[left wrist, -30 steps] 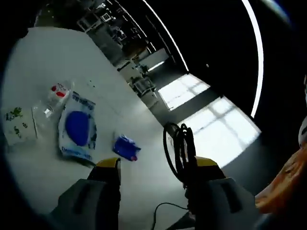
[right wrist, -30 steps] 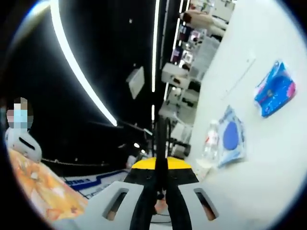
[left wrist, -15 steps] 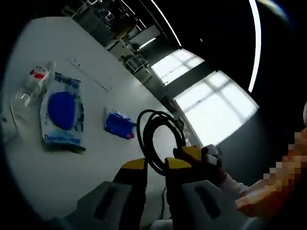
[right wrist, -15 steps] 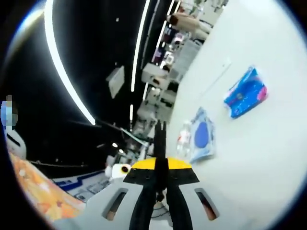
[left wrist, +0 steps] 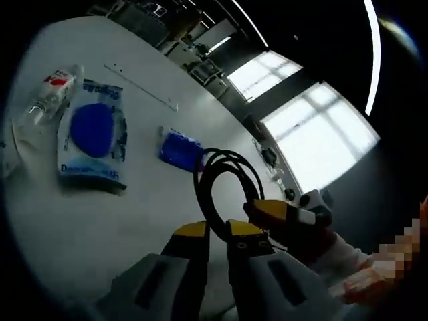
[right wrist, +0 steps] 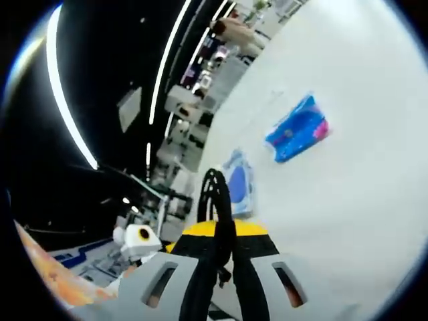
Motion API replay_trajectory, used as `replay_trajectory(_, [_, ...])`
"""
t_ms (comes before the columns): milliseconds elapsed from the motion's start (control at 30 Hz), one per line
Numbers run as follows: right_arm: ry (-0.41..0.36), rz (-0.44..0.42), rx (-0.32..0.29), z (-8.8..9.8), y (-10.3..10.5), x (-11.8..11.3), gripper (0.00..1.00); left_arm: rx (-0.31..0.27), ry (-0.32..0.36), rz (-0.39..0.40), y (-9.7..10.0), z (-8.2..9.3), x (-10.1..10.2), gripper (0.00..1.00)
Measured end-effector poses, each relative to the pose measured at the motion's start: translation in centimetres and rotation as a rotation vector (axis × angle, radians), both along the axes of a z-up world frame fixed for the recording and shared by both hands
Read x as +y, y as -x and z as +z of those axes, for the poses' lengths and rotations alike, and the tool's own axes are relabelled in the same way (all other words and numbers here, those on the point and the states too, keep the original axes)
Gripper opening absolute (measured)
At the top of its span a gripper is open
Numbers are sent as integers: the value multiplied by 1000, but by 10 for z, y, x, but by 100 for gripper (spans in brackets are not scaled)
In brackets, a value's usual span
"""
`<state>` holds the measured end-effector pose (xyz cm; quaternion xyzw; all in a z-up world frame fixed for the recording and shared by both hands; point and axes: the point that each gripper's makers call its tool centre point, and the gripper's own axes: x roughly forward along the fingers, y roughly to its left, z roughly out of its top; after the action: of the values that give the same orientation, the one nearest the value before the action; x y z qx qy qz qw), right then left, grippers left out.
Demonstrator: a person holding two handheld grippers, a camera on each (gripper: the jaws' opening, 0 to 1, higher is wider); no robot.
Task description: Arrange the tabletop items into an orderly group along one side of the table until the central work area is clear of visible clutter.
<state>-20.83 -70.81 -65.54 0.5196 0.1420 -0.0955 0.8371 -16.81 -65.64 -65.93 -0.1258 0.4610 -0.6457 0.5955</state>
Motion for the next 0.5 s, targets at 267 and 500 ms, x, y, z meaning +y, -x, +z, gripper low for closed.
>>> replay_trajectory(267, [117, 38, 107, -16, -6, -8, 5, -68, -81, -1, -2, -21, -7, 5])
replay_trajectory(500, [209, 81, 219, -38, -10, -25, 6, -116, -154, -47, -2, -40, -20, 5])
